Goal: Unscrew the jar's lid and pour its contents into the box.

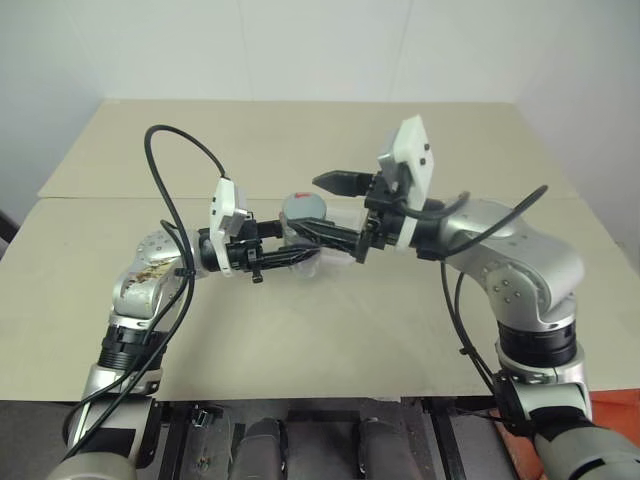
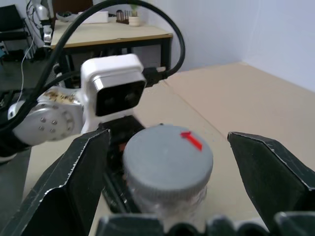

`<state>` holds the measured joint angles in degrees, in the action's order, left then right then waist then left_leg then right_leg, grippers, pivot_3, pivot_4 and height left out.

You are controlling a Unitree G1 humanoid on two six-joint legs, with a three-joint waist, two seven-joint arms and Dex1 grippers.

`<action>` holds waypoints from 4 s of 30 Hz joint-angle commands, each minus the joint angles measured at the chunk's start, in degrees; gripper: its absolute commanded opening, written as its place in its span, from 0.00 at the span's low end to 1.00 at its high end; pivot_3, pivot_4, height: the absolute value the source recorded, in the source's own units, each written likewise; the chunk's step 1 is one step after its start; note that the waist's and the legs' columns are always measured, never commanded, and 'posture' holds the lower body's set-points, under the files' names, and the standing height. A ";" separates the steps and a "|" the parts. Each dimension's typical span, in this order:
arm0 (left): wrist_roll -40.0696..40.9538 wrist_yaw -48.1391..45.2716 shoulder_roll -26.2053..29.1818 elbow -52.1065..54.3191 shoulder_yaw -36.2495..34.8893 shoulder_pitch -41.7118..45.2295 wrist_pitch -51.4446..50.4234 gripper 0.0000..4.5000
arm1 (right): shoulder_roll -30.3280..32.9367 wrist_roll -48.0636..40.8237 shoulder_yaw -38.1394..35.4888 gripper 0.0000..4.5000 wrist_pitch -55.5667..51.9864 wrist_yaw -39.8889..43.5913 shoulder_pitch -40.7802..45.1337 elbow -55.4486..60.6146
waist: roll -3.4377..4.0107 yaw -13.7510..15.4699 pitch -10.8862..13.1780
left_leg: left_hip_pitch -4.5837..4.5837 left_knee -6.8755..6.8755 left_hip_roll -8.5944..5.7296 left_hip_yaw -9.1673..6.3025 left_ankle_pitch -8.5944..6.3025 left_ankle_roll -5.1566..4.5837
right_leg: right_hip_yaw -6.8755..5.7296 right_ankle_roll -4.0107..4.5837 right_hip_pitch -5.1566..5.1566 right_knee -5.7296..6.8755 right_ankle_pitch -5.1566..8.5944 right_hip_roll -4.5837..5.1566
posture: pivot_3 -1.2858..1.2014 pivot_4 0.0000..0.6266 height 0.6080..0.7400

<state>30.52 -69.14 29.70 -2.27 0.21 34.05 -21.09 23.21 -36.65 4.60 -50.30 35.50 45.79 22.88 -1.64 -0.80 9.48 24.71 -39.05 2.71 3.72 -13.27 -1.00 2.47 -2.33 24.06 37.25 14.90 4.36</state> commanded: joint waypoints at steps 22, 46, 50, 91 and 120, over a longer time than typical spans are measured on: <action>0.27 0.08 0.30 1.29 -1.14 0.81 1.17 0.43 | 0.03 3.52 1.32 0.99 0.06 -1.92 1.79 -1.29 | 0.01 0.05 0.00 | 0.01 0.00 0.00 0.02 0.00 0.00 | -0.01 0.00 0.00 0.00 0.00 0.00 | 0.52 0.24 1.00; 1.85 -0.76 3.52 3.93 -2.51 -1.03 0.19 0.43 | 4.41 2.85 -0.90 0.99 1.80 0.64 -0.31 -1.39 | 0.00 0.05 0.00 | 0.01 0.00 0.00 0.02 0.00 0.00 | -0.01 0.00 0.00 0.00 0.00 0.00 | 0.52 0.24 1.00; 2.18 -1.28 4.01 4.08 -2.43 -1.05 -0.15 0.43 | 4.76 2.79 -1.56 0.99 1.92 0.90 -0.52 -1.47 | 0.00 0.06 0.00 | 0.01 0.00 0.00 0.03 0.00 0.00 | -0.01 0.00 0.00 0.00 0.00 0.00 | 0.52 0.24 1.00; 1.06 -2.76 1.17 0.27 -0.31 1.72 0.94 0.43 | 0.23 -1.16 0.97 0.99 2.28 3.01 1.34 -0.82 | 0.01 0.03 0.00 | 0.01 -0.01 0.00 0.06 0.00 0.00 | -0.01 0.00 0.00 0.01 0.00 -0.01 | 0.52 0.24 1.00; 1.07 -2.31 1.74 1.17 -0.45 0.01 0.55 0.43 | -1.53 -1.32 0.96 0.61 -0.06 2.79 3.20 -2.99 | 0.01 0.02 0.00 | 0.01 -0.01 0.00 0.06 0.00 0.00 | -0.01 0.00 0.00 0.01 0.00 -0.01 | 0.52 0.24 1.00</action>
<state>31.45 -71.13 31.08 -2.77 0.17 33.93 -21.36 21.69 -36.76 7.42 -49.96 38.38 47.23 18.79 -1.63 -0.77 9.47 24.72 -39.05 2.71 3.79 -13.27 -1.00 2.46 -2.33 24.06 37.26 14.89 4.35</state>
